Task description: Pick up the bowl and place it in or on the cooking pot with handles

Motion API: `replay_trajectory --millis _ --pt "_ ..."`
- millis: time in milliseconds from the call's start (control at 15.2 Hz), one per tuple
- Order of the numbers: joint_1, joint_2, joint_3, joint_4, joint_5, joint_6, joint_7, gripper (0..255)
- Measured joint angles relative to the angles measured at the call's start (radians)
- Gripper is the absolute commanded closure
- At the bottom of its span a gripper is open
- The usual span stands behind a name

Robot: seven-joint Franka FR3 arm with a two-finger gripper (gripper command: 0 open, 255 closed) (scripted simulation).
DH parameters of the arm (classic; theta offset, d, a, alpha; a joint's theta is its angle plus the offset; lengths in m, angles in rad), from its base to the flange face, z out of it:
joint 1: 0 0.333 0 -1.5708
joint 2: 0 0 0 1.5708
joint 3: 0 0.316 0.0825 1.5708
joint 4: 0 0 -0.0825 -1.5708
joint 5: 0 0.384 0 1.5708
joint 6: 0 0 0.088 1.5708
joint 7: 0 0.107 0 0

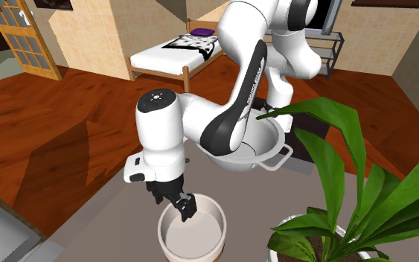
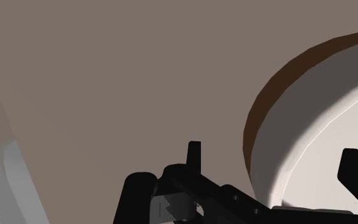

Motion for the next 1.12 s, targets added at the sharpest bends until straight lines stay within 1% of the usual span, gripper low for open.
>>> replay_trajectory --millis 660,1122 --pt "0.0 -0.001 0.0 0.0 0.0 0.0 0.0 255" --pt "-0.001 -0.042 -0.001 0.015 -0.001 -0.057 0.0 255"
